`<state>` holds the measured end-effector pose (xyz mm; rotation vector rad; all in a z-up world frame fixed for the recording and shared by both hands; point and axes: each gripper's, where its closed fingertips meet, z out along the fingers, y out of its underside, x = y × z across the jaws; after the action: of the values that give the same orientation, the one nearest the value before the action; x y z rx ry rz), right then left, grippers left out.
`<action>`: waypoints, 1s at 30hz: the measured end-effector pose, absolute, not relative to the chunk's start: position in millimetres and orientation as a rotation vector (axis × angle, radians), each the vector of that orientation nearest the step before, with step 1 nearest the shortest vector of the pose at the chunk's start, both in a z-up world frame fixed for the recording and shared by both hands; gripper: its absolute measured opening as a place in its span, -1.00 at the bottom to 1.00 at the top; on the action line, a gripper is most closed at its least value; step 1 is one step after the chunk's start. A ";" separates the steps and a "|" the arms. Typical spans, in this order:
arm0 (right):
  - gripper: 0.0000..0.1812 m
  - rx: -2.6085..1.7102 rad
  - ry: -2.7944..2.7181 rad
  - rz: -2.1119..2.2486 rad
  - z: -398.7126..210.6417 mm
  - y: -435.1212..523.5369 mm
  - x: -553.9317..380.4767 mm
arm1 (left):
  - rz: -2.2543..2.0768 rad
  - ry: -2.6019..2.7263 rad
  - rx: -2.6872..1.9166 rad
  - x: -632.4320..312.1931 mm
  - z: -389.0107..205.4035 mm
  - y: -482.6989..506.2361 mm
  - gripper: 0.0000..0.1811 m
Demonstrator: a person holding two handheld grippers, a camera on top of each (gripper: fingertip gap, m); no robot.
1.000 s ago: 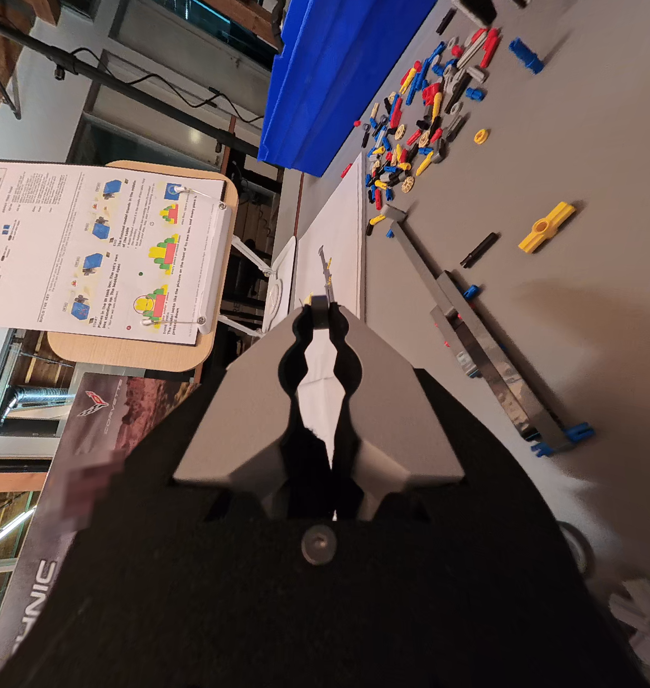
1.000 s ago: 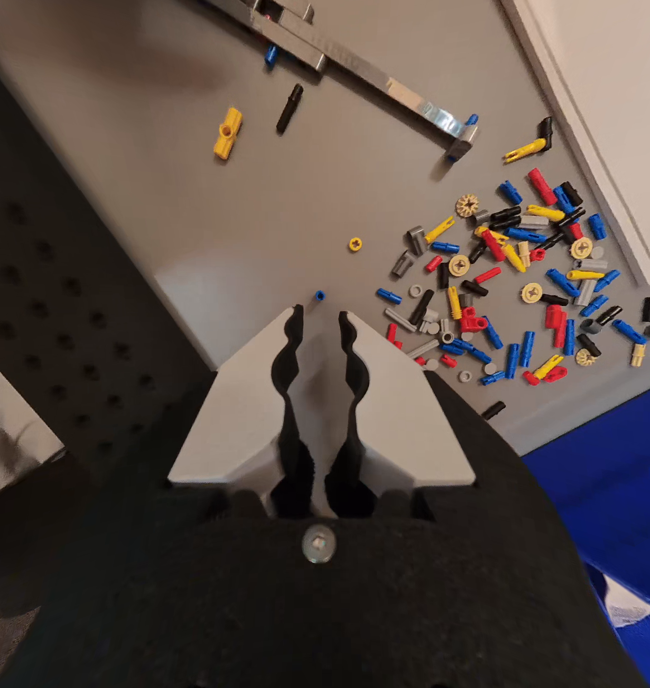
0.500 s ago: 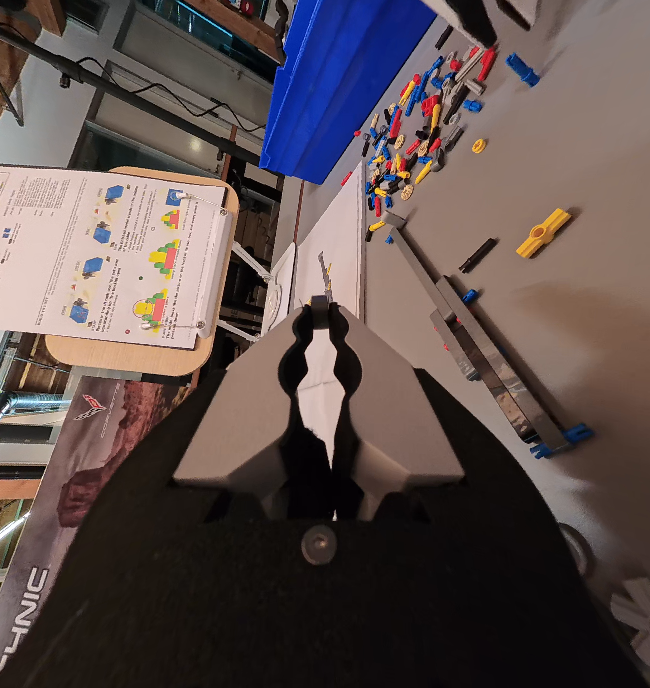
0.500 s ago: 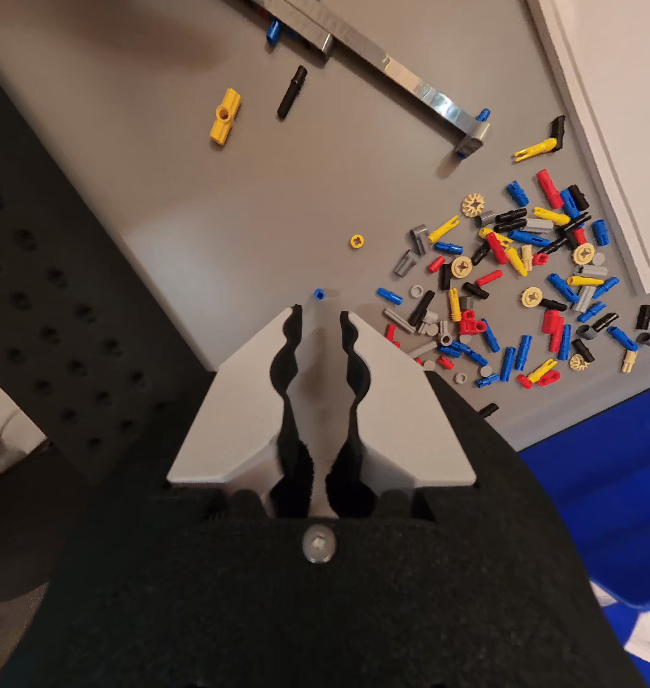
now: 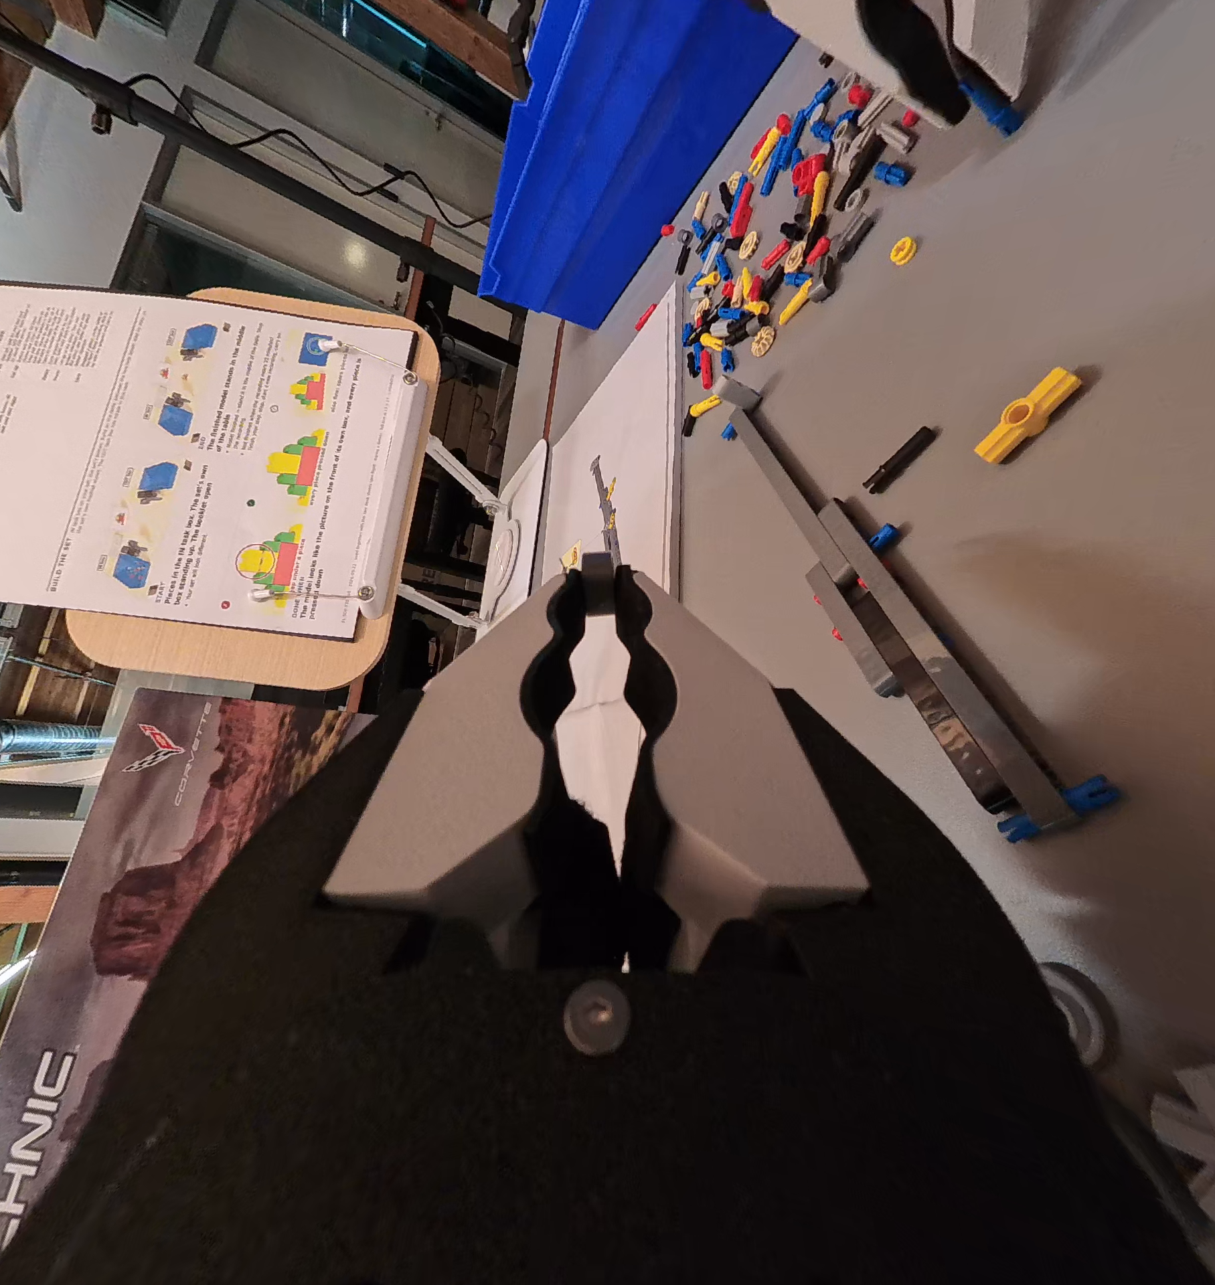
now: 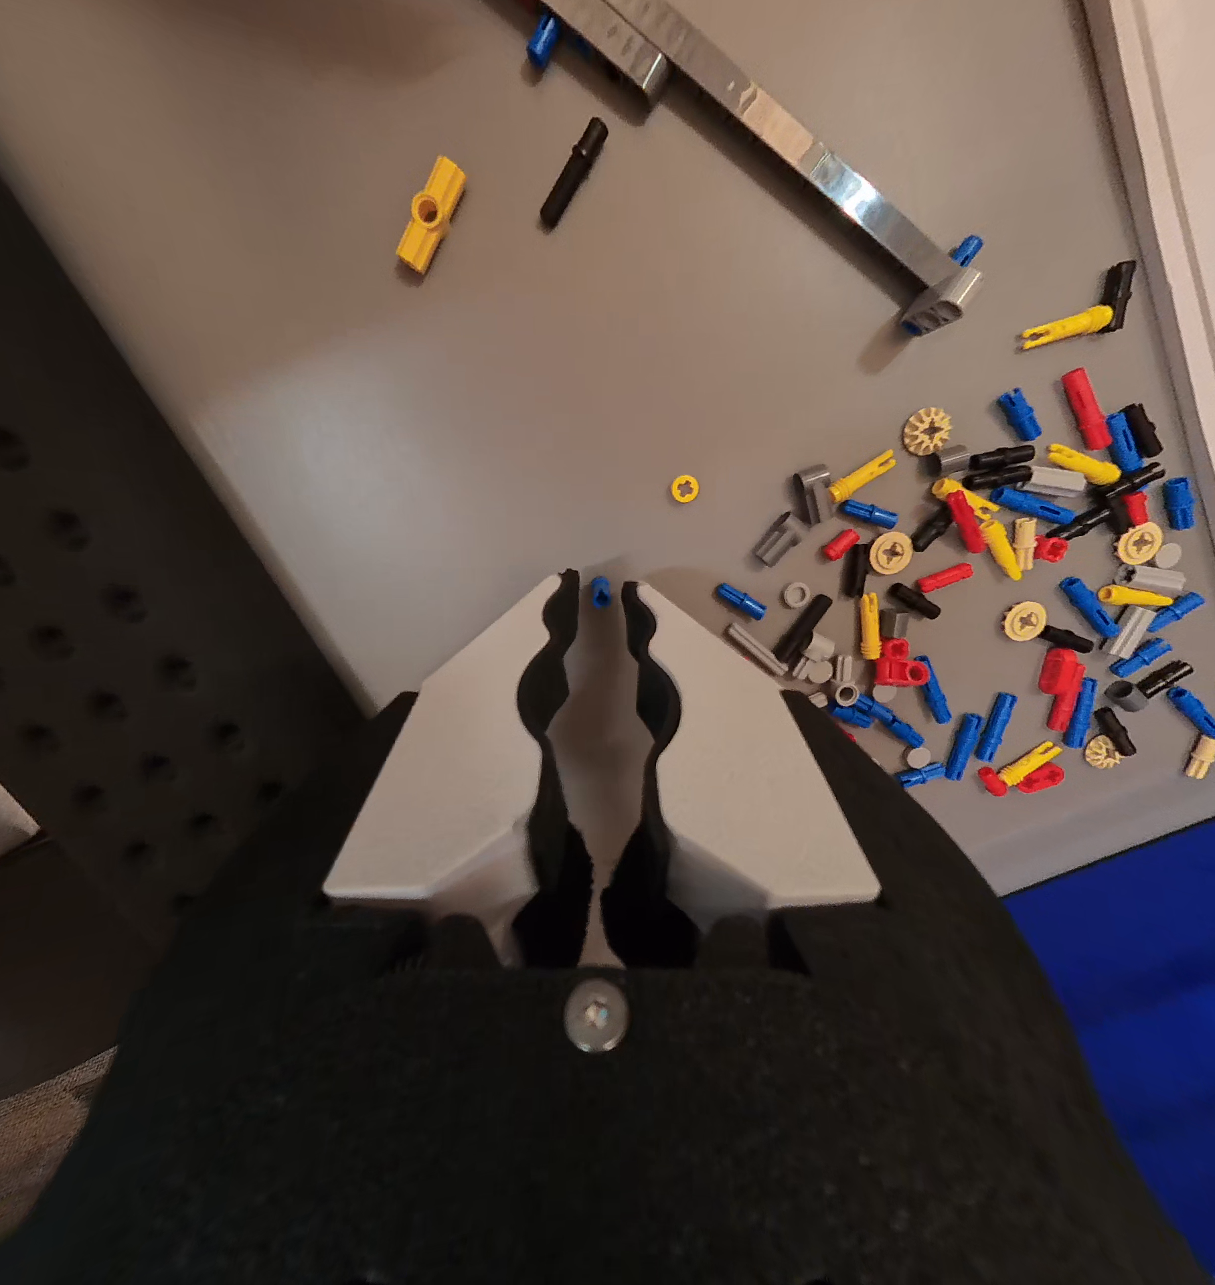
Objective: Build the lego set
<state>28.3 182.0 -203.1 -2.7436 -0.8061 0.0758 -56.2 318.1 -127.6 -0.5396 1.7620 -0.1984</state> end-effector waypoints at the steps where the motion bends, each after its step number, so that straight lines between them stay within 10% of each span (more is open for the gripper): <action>1: -0.87 -2.741 -0.808 0.066 -203.0 182.2 29.4 | -0.198 1.761 -0.539 -56.2 -127.4 318.3 -0.92; 30: -0.96 -2.693 -0.850 0.094 -202.4 188.2 25.8 | -0.184 1.751 -0.494 -53.4 -127.5 313.8 -0.93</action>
<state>25.8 188.2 -202.4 -2.6927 -0.8500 0.0936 -53.4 313.8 -127.5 -0.4941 1.7513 -0.1839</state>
